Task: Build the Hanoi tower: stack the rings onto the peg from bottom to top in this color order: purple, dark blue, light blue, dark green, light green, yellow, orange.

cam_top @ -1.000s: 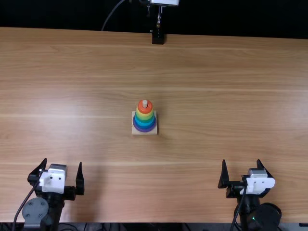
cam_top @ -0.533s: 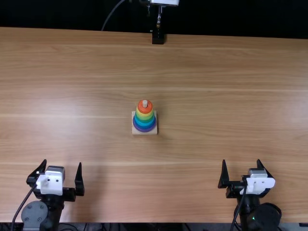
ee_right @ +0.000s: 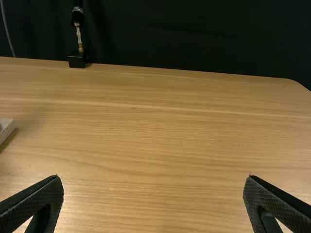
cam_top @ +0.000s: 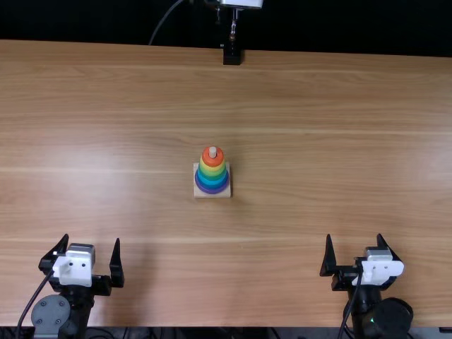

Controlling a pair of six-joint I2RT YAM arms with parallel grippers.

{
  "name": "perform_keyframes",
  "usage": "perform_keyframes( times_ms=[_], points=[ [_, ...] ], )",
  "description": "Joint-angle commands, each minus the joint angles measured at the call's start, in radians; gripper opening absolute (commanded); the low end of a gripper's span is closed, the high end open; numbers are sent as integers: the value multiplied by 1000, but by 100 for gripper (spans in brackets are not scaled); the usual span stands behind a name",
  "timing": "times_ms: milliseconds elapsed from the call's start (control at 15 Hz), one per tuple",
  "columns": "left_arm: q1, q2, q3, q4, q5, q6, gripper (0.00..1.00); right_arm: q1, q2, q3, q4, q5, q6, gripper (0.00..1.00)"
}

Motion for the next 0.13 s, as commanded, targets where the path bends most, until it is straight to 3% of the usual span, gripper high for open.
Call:
perform_keyframes(
  times_ms=[0, 67],
  points=[
    [15, -12, -105, -80, 4, -1, 100, -6, -13, -56, -70, -5, -2, 100],
    [15, -12, -105, -80, 4, -1, 100, -6, -13, -56, -68, -5, -2, 100]
  ],
)
